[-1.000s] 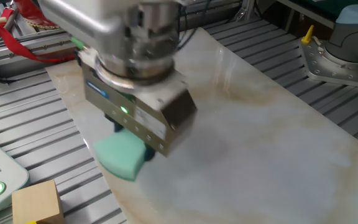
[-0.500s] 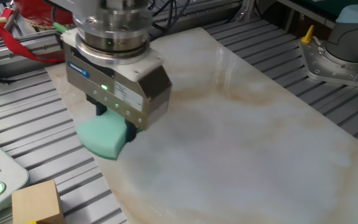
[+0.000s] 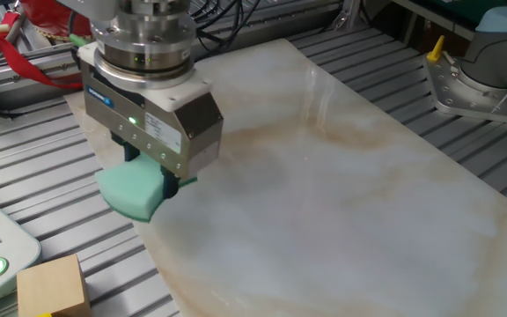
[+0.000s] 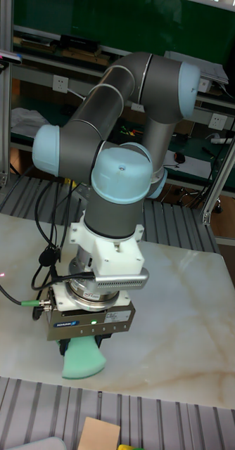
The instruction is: Clean the tabletop with a sponge
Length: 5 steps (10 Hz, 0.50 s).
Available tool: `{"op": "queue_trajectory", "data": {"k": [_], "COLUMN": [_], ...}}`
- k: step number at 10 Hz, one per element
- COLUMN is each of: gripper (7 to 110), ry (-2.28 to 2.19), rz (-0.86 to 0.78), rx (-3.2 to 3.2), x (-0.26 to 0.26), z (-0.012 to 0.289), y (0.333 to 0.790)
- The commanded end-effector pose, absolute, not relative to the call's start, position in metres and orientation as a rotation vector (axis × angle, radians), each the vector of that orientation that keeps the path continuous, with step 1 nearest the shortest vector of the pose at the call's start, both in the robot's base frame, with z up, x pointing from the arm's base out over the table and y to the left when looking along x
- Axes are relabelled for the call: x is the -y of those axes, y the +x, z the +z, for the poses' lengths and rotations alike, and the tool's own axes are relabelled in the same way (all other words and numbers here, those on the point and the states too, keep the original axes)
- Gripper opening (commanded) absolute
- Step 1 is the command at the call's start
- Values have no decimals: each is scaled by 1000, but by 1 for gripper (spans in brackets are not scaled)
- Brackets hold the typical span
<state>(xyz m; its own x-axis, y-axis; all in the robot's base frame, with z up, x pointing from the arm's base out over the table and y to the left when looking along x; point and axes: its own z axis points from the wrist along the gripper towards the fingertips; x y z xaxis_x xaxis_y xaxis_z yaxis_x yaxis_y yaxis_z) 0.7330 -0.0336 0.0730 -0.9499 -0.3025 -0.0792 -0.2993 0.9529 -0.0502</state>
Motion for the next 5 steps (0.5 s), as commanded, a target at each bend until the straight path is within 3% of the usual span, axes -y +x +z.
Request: {"op": "queue_trajectory", "data": {"k": [1,5], "gripper": [7,7], "ry": [-406,-370], "rz": [-23,10], "rx": [-3020,-2995], "x": [33,25], "z": [71,70], "y": [737,747]}}
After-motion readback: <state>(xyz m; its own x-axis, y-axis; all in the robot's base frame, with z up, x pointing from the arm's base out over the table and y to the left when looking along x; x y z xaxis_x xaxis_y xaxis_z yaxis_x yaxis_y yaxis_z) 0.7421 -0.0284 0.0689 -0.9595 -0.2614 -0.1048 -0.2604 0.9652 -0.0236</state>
